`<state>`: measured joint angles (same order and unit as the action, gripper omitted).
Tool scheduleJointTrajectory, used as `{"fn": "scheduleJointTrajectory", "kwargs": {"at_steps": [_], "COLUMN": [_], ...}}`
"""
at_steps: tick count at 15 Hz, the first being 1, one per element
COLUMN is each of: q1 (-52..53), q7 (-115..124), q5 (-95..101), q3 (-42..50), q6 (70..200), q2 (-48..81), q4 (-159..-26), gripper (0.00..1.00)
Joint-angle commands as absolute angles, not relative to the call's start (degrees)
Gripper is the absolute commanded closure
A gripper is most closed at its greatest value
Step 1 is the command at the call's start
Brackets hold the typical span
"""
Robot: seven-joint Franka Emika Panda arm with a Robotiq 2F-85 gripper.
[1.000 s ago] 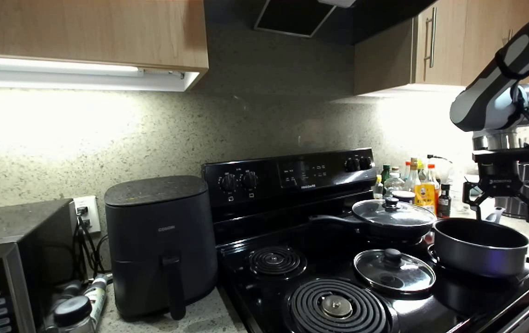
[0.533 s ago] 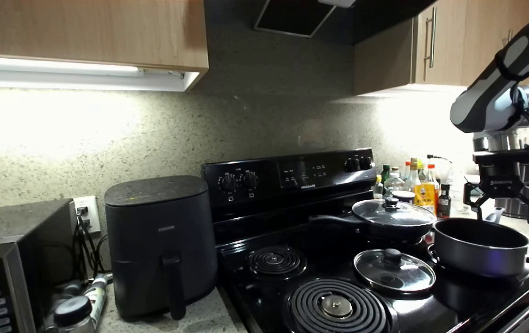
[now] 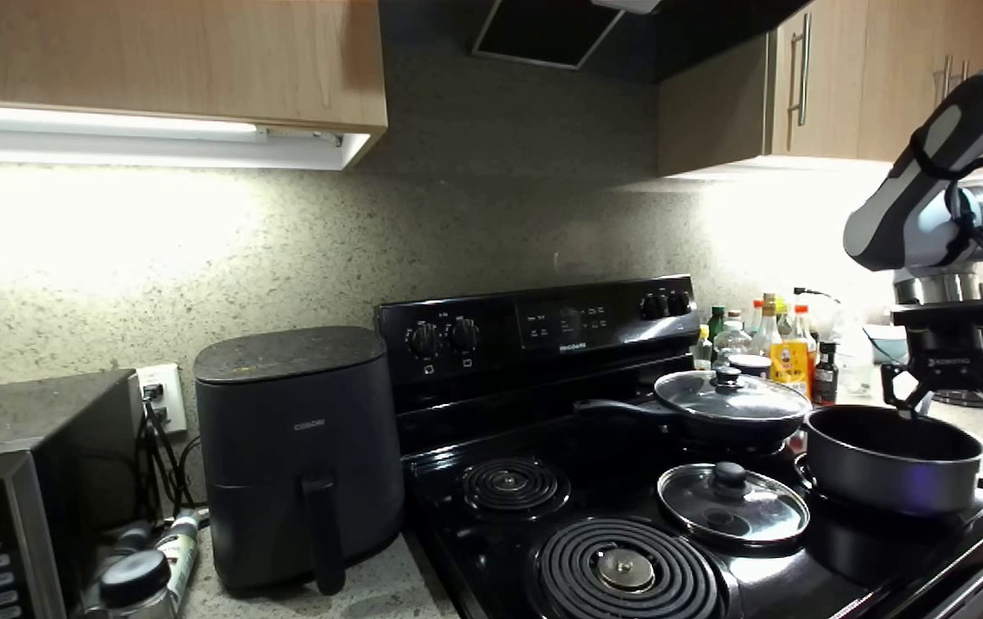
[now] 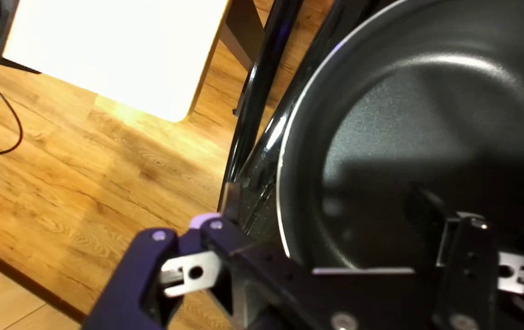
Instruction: Uncover the pot on the stove and then move it to the plate on the back left
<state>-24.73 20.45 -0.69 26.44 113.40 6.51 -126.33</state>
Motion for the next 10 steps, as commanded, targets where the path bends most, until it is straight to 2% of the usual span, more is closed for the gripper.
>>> {"fn": "scheduleJointTrajectory", "kwargs": {"at_steps": [1,10], "q1": [-26.35,-27.97], "q7": [16.98,15.19], "q5": [-6.44,-13.9], "q3": [26.6,26.21], "q6": [111.3,106.86], "q2": [10.14,14.37], "q4": [-123.05,-117.73], "gripper": [0.41,0.99]}}
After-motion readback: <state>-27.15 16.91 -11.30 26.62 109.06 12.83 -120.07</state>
